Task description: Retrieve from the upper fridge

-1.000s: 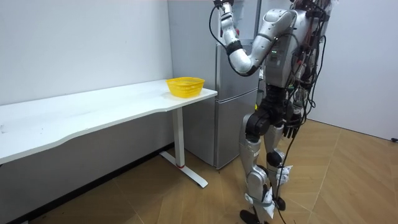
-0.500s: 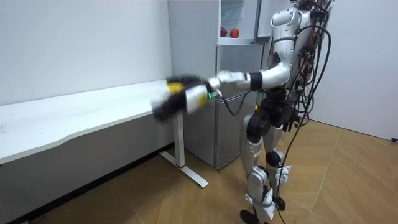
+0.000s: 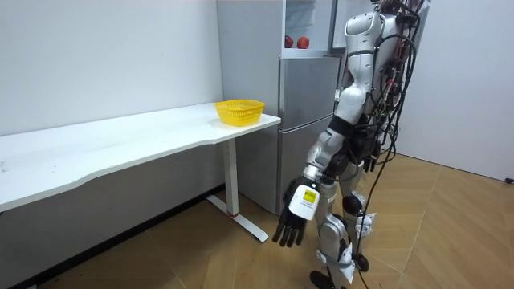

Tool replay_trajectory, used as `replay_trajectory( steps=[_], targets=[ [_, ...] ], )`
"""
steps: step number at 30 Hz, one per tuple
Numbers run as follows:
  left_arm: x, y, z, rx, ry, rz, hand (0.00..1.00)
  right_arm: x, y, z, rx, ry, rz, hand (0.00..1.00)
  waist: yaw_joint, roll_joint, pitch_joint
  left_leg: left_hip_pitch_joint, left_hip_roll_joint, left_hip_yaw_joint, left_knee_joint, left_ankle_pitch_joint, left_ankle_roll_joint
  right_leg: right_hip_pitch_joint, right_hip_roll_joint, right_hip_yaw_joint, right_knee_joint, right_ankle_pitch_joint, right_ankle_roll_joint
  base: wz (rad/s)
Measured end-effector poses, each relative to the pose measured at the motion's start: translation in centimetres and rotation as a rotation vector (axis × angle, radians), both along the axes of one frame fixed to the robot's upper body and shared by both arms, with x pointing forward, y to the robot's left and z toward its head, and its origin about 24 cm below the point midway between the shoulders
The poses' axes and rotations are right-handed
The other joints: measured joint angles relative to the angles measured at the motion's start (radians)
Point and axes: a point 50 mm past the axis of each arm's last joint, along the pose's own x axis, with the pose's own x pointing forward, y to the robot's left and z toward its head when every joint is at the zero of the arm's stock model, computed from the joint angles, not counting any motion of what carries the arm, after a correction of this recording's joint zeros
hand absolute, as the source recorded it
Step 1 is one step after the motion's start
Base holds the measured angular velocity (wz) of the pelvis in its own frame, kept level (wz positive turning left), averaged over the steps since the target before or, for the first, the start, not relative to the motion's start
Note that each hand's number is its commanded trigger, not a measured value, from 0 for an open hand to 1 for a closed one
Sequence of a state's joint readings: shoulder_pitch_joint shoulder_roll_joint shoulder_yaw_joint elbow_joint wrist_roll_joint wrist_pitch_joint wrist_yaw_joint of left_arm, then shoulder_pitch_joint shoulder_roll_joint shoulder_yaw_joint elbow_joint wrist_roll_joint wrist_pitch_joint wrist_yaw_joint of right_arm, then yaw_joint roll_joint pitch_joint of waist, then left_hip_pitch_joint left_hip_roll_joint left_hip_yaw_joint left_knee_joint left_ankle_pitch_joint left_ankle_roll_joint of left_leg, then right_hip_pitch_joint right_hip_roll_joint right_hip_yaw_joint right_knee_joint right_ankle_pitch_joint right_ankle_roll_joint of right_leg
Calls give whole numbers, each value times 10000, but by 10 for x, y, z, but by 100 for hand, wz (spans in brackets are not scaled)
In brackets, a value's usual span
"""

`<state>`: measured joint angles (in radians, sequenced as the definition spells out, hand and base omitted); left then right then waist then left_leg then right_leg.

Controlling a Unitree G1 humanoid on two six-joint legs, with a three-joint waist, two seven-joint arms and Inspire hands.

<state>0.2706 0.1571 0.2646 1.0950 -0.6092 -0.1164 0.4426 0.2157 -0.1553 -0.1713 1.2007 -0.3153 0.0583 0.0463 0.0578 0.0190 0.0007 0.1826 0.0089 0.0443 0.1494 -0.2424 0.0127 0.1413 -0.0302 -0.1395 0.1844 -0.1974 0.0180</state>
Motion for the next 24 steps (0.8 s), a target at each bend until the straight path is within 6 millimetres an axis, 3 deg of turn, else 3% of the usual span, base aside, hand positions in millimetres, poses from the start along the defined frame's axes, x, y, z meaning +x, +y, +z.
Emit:
replay_trajectory(
  steps=[4, 7, 14, 18, 24],
  targets=[
    [-4, -16, -8, -1105, 1202, -3310, 0, 4, 3, -1, 72, 17, 263, 0, -255, -66, 47, -53, -16, 0, 31, 0, 2, -71, -20, -30, 13, 1, -1, 3],
    [9, -28, -13, -1642, 1334, -5234, 0, 14, 5, -1, 98, -219, 508, 0, -516, -55, 42, -176, -10, 43, 21, 1, 1, -195, -3, 28, 33, 2, -3, -3],
    [33, -45, -17, -2532, 1238, -7920, 0, 17, 4, -1, -309, -548, 232, 0, -905, -56, -26, -186, 2, 287, 68, 6, 2, -239, 21, 283, 41, 5, -5, -10],
    [53, -52, -18, -2873, 927, -9246, 0, 40, 1, 4, -791, -1821, -228, 0, -964, -46, -36, -252, 9, 534, 86, 6, 2, -425, 43, 565, 84, 14, 8, -17],
    [59, -56, -17, -3116, 433, -9631, 0, 80, 8, 18, -1042, -4532, -838, 0, -1100, -55, -30, -211, 36, 711, 89, 6, 1, -440, 82, 649, 34, 38, 1, -8]
  ],
)
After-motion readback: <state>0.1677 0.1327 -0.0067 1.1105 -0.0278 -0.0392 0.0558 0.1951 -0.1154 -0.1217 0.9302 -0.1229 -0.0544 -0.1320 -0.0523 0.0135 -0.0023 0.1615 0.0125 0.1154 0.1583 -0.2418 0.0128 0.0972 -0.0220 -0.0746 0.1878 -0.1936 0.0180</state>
